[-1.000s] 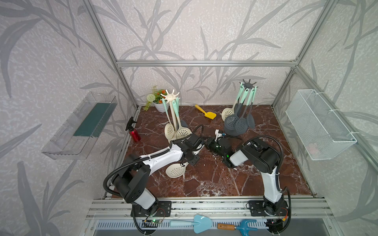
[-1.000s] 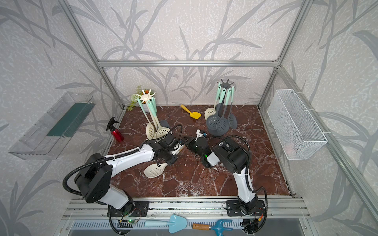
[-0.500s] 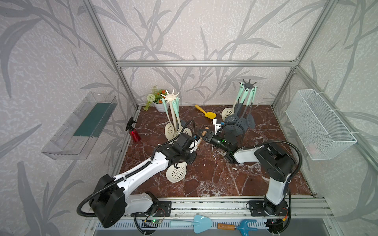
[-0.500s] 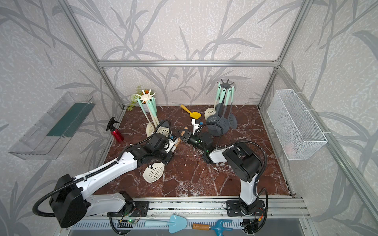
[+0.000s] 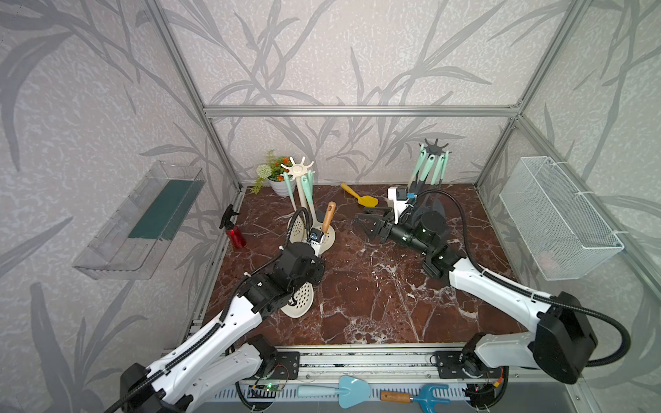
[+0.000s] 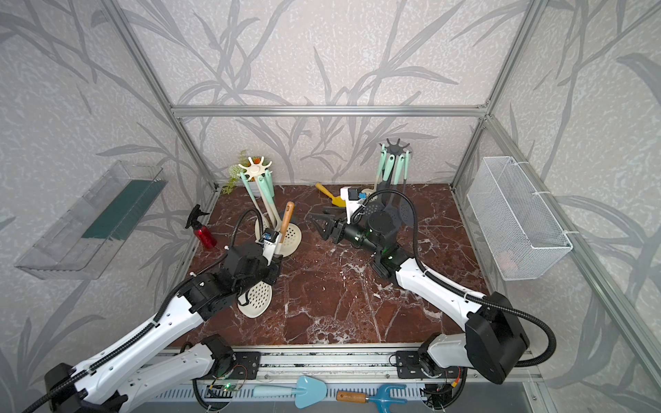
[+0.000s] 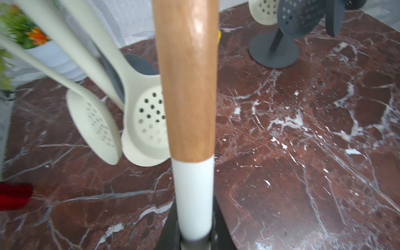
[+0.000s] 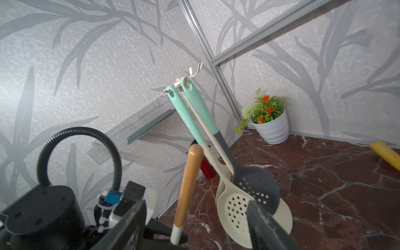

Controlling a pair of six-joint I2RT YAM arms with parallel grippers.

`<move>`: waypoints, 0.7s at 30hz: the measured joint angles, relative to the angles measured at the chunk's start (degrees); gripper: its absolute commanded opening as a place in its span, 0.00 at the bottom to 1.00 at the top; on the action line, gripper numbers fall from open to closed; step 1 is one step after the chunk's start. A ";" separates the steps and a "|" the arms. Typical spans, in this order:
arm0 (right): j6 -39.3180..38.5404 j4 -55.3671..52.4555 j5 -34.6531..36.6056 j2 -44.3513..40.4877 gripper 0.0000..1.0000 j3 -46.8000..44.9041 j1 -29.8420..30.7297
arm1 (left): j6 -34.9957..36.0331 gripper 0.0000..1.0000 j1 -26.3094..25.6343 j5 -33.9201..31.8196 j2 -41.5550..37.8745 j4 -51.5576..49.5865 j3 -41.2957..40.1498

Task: Hang the skimmer on the kitchen utensil rack
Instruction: Pick up the skimmer from the center of the board, then hang the skimmer on the rack.

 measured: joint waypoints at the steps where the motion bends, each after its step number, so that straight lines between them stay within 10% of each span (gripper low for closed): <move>1: -1.11 -1.09 0.35 -0.26 0.74 -0.17 -0.20 | -0.22 0.00 0.00 -2.45 -0.59 0.09 -0.02; 21: -6.67 -5.53 0.92 1.97 0.73 -1.81 -1.36 | 3.30 0.00 0.46 -25.29 -4.11 5.51 1.49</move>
